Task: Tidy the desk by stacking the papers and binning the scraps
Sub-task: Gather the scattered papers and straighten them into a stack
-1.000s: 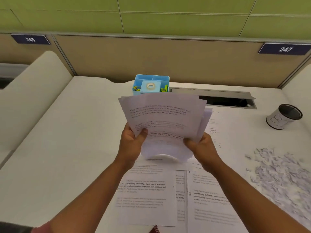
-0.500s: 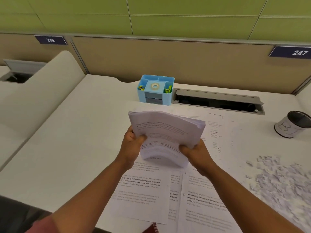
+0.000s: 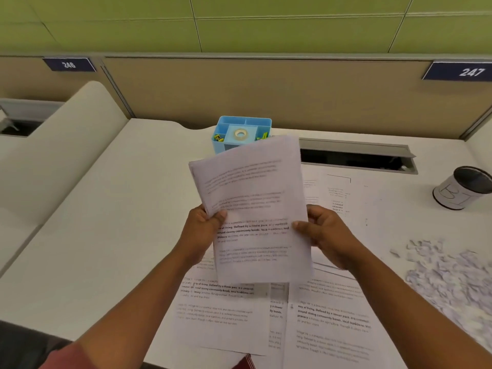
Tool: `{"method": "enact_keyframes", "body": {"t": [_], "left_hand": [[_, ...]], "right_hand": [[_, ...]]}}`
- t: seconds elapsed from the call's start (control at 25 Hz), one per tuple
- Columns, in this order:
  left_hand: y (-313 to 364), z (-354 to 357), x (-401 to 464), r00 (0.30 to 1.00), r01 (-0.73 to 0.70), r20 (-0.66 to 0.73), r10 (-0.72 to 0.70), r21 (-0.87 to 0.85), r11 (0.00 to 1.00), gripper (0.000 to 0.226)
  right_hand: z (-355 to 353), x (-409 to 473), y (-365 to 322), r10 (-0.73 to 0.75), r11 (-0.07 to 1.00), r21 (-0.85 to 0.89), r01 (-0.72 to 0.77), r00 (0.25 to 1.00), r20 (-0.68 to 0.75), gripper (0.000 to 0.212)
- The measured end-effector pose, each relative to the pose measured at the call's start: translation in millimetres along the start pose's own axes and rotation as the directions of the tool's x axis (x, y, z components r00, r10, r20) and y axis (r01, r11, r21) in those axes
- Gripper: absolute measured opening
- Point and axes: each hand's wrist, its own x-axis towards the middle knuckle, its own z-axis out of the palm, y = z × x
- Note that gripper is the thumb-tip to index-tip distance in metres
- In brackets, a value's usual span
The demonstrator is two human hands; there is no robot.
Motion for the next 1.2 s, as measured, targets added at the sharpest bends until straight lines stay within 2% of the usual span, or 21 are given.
{"method": "enact_keyframes", "body": {"t": [0.08,0.16,0.24,0.28,0.36,0.52,0.64,0.76,0.84,0.96,1.08,1.2], "left_hand": [[-11,0,8,0.996,0.071,-0.036,-0.077,-0.151,0.986,0.024],[-15,3,10,0.989,0.102,-0.066,-0.132,-0.342,0.934,0.028],[-14,11,12,0.982,0.106,-0.089,-0.168,-0.481,0.870,0.030],[-14,17,12,0.977,0.110,-0.099,-0.189,-0.524,0.844,0.031],[-17,31,10,0.968,0.132,-0.103,-0.230,-0.572,0.809,0.031],[-23,42,5,0.962,0.189,-0.045,-0.270,-0.607,0.772,0.033],[-23,28,11,0.962,0.198,-0.034,-0.271,-0.595,0.779,0.037],[-17,-6,19,0.963,0.142,-0.109,-0.245,-0.565,0.813,0.038],[-10,-30,24,0.974,0.114,-0.124,-0.192,-0.464,0.878,0.042],[-4,-45,26,0.997,0.070,-0.025,-0.074,-0.115,0.991,0.040],[-5,-35,26,0.999,0.001,0.040,-0.006,0.104,0.995,0.037],[-14,-20,20,0.998,-0.041,-0.049,0.049,0.159,0.986,0.034]], "right_hand": [[-7,-5,13,0.075,0.958,0.278,-0.070,0.997,-0.006,0.023],[-3,-12,30,0.107,0.824,0.556,-0.112,0.993,0.041,0.042],[13,-16,40,0.095,0.729,0.673,-0.127,0.992,0.083,0.051],[25,-17,44,0.077,0.729,0.674,-0.117,0.993,0.090,0.048],[47,-15,45,0.085,0.782,0.618,-0.080,0.996,0.021,0.045],[54,-4,38,0.130,0.860,0.511,0.001,0.967,-0.220,0.042],[37,1,32,0.112,0.922,0.388,0.006,0.953,-0.283,0.035],[12,-3,23,0.079,0.964,0.267,-0.004,0.960,-0.269,0.033],[-6,-8,16,0.040,0.980,0.197,0.008,0.970,-0.241,0.032],[-29,-10,7,-0.048,0.997,0.043,0.058,0.978,-0.202,0.033],[-36,-7,6,-0.112,0.978,-0.196,0.070,0.971,-0.212,0.032],[-32,-6,14,-0.141,0.965,-0.250,0.080,0.962,-0.235,0.038]]}}
